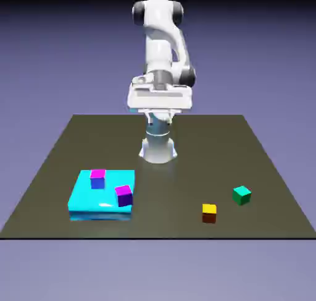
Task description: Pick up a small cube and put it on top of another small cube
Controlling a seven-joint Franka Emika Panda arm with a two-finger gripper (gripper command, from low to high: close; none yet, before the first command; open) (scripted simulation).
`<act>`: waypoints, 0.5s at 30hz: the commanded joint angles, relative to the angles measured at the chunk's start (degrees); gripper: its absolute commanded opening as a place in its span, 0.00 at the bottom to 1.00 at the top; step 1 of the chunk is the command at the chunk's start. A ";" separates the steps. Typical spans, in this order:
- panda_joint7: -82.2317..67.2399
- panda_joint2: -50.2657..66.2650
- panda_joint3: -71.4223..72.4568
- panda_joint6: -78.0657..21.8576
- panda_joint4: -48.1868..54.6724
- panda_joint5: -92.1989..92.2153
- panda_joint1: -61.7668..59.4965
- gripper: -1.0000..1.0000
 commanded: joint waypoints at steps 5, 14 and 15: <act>5.18 10.39 7.50 -8.27 5.83 -4.62 -1.99 0.50; 14.50 29.07 21.00 -23.14 16.33 -12.94 -5.58 0.50; 15.54 31.15 22.50 -24.79 17.50 -13.86 -5.98 0.50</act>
